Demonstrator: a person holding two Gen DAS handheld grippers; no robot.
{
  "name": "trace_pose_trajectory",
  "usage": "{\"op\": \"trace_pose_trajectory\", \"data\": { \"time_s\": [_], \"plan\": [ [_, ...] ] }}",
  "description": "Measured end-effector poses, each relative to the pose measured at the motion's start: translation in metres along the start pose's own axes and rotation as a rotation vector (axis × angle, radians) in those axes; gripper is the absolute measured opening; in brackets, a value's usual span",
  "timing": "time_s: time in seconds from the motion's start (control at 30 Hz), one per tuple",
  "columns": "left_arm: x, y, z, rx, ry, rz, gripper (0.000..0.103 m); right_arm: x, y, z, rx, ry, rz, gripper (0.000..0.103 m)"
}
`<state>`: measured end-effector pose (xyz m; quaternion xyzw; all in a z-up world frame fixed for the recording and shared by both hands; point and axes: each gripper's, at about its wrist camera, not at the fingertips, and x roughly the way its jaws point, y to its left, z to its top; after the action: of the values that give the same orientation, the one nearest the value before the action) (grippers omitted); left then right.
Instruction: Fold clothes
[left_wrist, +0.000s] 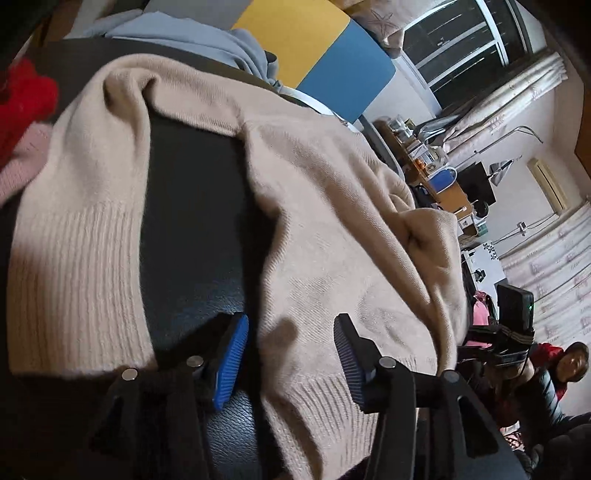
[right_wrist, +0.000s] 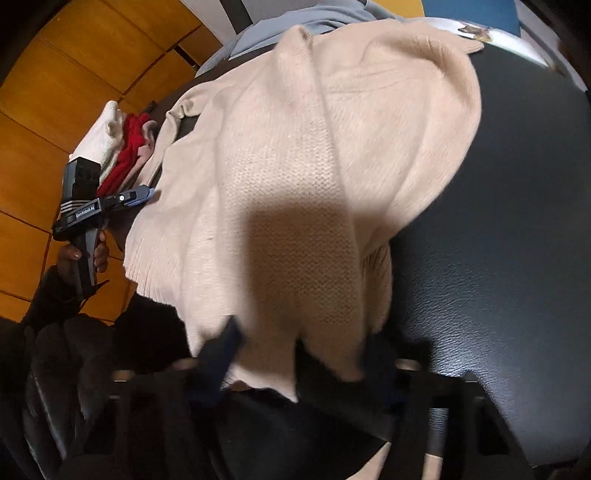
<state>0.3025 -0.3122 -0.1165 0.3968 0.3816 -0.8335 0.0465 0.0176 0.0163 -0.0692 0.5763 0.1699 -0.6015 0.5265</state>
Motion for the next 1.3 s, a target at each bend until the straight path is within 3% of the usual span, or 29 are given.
{"op": "trace_pose_trajectory", "data": {
  "time_s": [0.07,0.1,0.13,0.2,0.27,0.33,0.37,0.43,0.47,0.53,0.6,0.7,0.83,0.87,0.9,0.93,1.0,1.07,1.2,1.27,1.3],
  "plan": [
    [0.005,-0.007,0.005,0.018,0.032,-0.003,0.042,0.01,0.01,0.0,-0.022,0.004,-0.02,0.034],
    [0.007,-0.011,0.01,0.021,0.035,-0.003,0.012,0.012,0.013,0.0,-0.03,0.007,-0.019,0.028],
    [0.008,-0.014,0.015,0.024,0.038,-0.003,0.005,0.014,0.017,0.0,-0.038,0.011,-0.018,0.026],
    [0.011,-0.021,0.025,0.03,0.044,-0.003,0.004,0.012,0.018,0.004,-0.02,0.004,0.007,0.023],
    [0.006,-0.023,0.041,0.011,0.02,-0.029,0.004,-0.001,0.014,0.008,0.03,-0.04,0.086,0.022],
    [-0.031,-0.012,0.071,-0.075,-0.098,-0.148,0.003,-0.025,0.009,0.012,0.077,-0.124,0.198,0.016],
    [-0.051,-0.011,0.081,-0.087,-0.158,-0.179,0.003,-0.043,0.006,0.013,0.106,-0.199,0.291,0.01],
    [-0.087,-0.012,0.096,-0.072,-0.241,-0.221,0.003,-0.071,0.001,0.011,0.141,-0.31,0.392,0.007],
    [-0.095,-0.013,0.097,-0.061,-0.244,-0.21,0.003,-0.085,-0.002,0.007,0.158,-0.366,0.458,0.007],
    [-0.097,-0.012,0.093,-0.032,-0.207,-0.115,0.003,-0.087,-0.008,-0.002,0.177,-0.366,0.388,0.007],
    [-0.082,-0.009,0.085,-0.025,-0.138,-0.021,0.003,-0.08,-0.017,-0.011,0.214,-0.333,0.347,0.015],
    [-0.058,0.009,0.064,-0.077,-0.057,0.009,0.003,-0.051,-0.027,-0.02,0.274,-0.271,0.233,0.028],
    [-0.06,0.011,0.055,-0.095,-0.066,-0.058,0.003,-0.03,0.015,-0.006,0.156,-0.298,0.152,0.031],
    [-0.064,0.01,0.056,-0.083,-0.071,-0.072,0.003,-0.026,0.032,0.0,0.104,-0.295,0.153,0.04],
    [-0.066,0.005,0.058,-0.072,-0.075,-0.082,0.003,-0.022,0.042,0.004,0.064,-0.288,0.144,0.066],
    [-0.064,0.0,0.061,-0.067,-0.075,-0.084,0.003,-0.018,0.055,0.007,0.003,-0.282,0.086,0.085],
    [-0.062,-0.001,0.065,-0.067,-0.071,-0.09,0.003,-0.003,0.076,0.012,-0.156,-0.24,-0.063,0.088],
    [-0.059,0.0,0.067,-0.07,-0.067,-0.09,0.003,0.018,0.08,0.017,-0.211,-0.137,-0.034,0.088],
    [-0.061,-0.003,0.067,-0.073,-0.073,-0.113,0.003,0.058,0.086,0.027,-0.259,0.047,0.108,0.088],
    [-0.062,-0.008,0.07,-0.079,-0.085,-0.147,0.002,0.078,0.09,0.033,-0.251,0.133,0.194,0.095],
    [-0.066,-0.011,0.074,-0.079,-0.095,-0.19,0.002,0.077,0.087,0.035,-0.193,0.15,0.335,0.098]
  ]
}}
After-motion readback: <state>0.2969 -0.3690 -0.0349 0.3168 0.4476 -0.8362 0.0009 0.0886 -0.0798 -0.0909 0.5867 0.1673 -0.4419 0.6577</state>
